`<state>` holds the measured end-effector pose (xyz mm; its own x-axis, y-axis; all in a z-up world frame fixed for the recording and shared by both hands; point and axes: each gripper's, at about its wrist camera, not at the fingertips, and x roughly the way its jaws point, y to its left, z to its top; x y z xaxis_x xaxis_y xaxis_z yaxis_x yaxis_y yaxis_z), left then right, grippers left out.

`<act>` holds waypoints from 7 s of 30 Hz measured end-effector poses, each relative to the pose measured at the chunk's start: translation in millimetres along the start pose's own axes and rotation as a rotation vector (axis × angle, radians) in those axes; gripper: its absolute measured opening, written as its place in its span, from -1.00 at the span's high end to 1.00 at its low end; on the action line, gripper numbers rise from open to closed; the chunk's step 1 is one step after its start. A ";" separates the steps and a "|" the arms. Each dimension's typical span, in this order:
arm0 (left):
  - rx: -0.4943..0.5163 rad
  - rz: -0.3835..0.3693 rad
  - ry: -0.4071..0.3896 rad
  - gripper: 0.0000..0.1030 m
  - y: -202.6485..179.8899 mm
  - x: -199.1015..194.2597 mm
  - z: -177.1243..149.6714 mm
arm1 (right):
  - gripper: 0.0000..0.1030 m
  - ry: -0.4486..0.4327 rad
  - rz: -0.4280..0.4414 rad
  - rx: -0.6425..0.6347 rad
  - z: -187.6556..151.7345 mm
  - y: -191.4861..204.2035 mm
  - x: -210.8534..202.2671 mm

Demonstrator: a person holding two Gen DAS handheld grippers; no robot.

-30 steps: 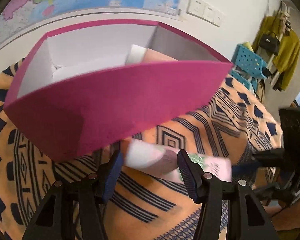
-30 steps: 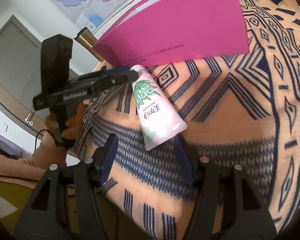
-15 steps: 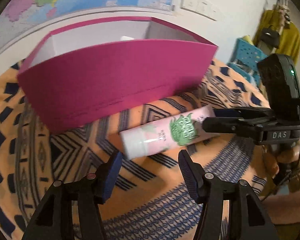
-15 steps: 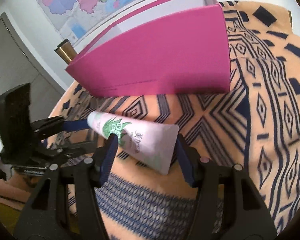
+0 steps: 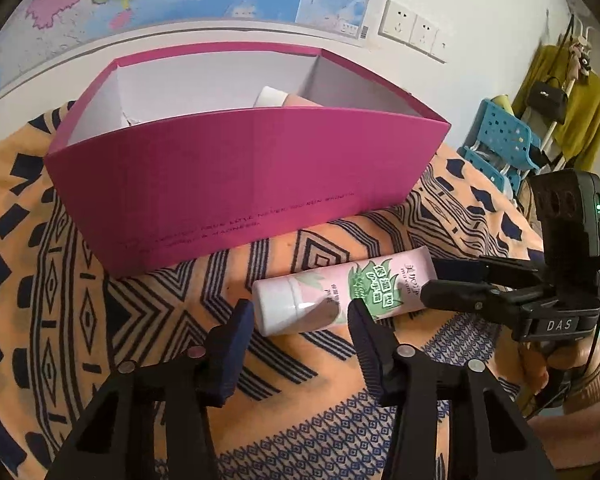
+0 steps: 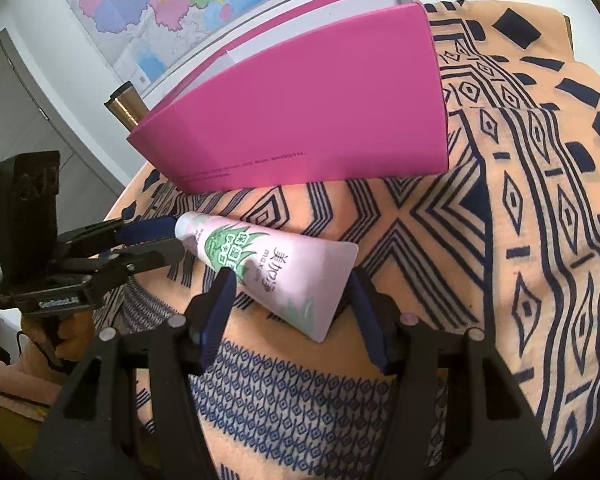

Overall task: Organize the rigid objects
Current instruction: 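Lift the held pink-and-white tube up beside the magenta box, then lower the tube into the magenta box and open the right gripper, then withdraw the open right gripper from the box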

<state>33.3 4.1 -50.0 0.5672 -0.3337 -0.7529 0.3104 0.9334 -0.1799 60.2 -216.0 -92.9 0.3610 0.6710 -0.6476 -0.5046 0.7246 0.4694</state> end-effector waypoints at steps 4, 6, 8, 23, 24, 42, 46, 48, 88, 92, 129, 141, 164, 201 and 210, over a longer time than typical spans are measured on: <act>0.007 0.011 0.003 0.07 -3.9 3.0 0.5 | -0.17 -0.004 -0.003 0.007 -2.6 1.9 -0.5; 0.001 0.007 0.007 0.08 -4.3 3.1 0.4 | -0.17 -0.008 -0.005 0.015 -3.9 1.1 -1.4; -0.001 0.006 0.010 0.07 -5.3 3.8 -0.3 | -0.15 -0.010 -0.012 0.014 -3.9 1.8 -1.2; 0.013 -0.027 0.025 0.05 -17.6 4.7 -4.4 | -0.12 -0.019 -0.088 0.013 -2.3 -2.3 -5.4; 0.010 -0.028 0.026 0.05 -16.8 5.1 -4.1 | -0.12 -0.018 -0.085 0.011 -1.7 -1.9 -4.5; -0.051 -0.003 0.009 0.05 -12.7 -9.5 -4.0 | -0.12 -0.048 -0.060 -0.015 12.0 8.5 -5.8; -0.053 0.002 0.002 0.05 -14.4 -13.5 -2.4 | -0.12 -0.067 -0.055 -0.028 14.2 10.7 -12.6; -0.051 0.008 -0.004 0.05 -15.3 -15.5 -1.6 | -0.12 -0.074 -0.053 -0.037 15.7 12.6 -15.2; -0.056 0.039 -0.157 0.05 -3.7 -63.7 21.7 | -0.12 -0.166 -0.025 -0.161 47.8 48.7 -31.7; -0.047 0.047 -0.168 0.05 -4.2 -65.4 24.5 | -0.12 -0.173 -0.028 -0.168 50.5 51.1 -33.4; -0.024 0.081 -0.230 0.05 -1.1 -72.1 48.3 | -0.12 -0.212 -0.029 -0.201 75.7 54.5 -34.7; -0.037 0.093 -0.238 0.05 6.6 -67.6 58.9 | -0.12 -0.222 -0.027 -0.209 85.0 55.2 -31.5; -0.061 0.130 -0.213 0.05 22.9 -44.8 78.6 | -0.12 -0.210 -0.029 -0.199 104.4 49.0 -14.4; -0.097 0.211 -0.247 -0.71 36.0 -43.1 66.8 | -0.32 -0.191 -0.083 -0.274 100.9 62.4 -1.0; -0.118 0.230 -0.308 -1.00 16.9 -65.0 22.5 | -0.91 -0.289 -0.132 -0.329 53.2 80.2 -22.8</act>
<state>18.8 38.6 10.1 0.8192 -0.1211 -0.5606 0.0689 0.9912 -0.1134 53.2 -164.8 -8.5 0.6198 0.6264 -0.4727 -0.6450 0.7497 0.1478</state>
